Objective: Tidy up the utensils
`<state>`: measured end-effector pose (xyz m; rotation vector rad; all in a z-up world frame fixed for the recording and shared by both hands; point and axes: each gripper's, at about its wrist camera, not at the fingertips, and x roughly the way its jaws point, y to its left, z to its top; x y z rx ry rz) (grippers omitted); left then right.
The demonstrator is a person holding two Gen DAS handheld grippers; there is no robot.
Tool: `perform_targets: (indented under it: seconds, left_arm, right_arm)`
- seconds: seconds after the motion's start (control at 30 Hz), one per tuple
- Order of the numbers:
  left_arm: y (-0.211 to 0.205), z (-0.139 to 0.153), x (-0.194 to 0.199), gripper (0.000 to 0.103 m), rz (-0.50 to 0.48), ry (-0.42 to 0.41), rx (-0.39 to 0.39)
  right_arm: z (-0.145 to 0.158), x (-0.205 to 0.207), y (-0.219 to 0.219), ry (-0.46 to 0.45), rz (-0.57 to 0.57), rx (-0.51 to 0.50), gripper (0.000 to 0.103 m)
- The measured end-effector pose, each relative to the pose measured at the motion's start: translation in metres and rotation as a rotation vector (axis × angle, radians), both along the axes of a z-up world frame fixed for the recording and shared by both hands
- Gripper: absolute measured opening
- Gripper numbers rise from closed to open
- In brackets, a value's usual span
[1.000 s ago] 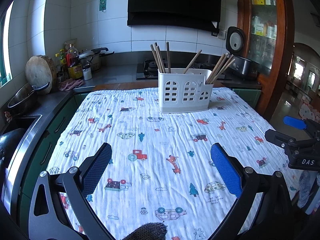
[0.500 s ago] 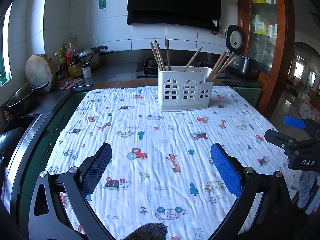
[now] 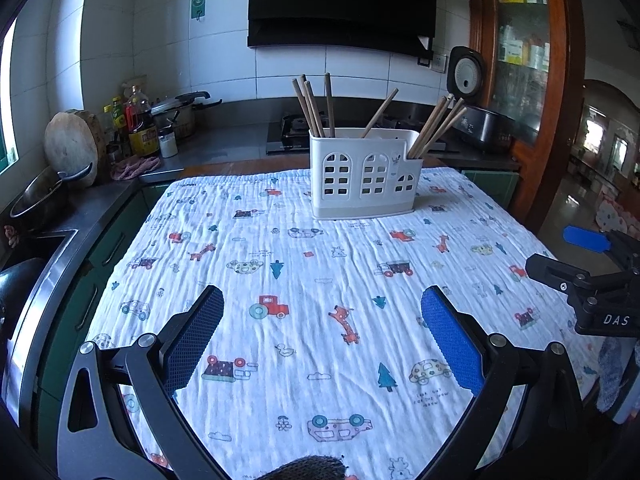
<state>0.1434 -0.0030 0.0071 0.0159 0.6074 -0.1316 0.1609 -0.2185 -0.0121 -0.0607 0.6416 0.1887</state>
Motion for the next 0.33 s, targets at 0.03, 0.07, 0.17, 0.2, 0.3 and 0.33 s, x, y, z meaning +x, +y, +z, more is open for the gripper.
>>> perform_targets:
  seconds: [0.03,0.07,0.17,0.2,0.3,0.33]
  left_arm:
    - [-0.0005,0.0,0.0007,0.098,0.0,0.001,0.001]
    - [-0.0007,0.0001,0.0005,0.098,-0.003,0.001,-0.001]
    - [-0.0016,0.0001,0.0011,0.098,-0.002,-0.002,0.001]
    - [-0.0016,-0.0002,0.0011,0.098,-0.001,-0.001,0.001]
    - [-0.0013,-0.0005,0.0016,0.098,0.003,0.001,-0.003]
    - [-0.0009,-0.0009,0.0021,0.098,0.006,0.003,-0.002]
  right_arm:
    - [-0.0001,0.0001,0.0,-0.001,0.0,0.0,0.096]
    - [-0.0001,0.0,0.0,-0.001,0.0,0.001,0.096]
    - [-0.0007,-0.0002,-0.0001,0.001,0.0,-0.001,0.096]
    - [-0.0012,0.0002,-0.0003,0.001,0.0,-0.002,0.096]
    - [-0.0016,0.0004,-0.0004,0.001,-0.001,-0.003,0.096]
    - [-0.0019,0.0007,-0.0004,0.001,-0.001,-0.002,0.096]
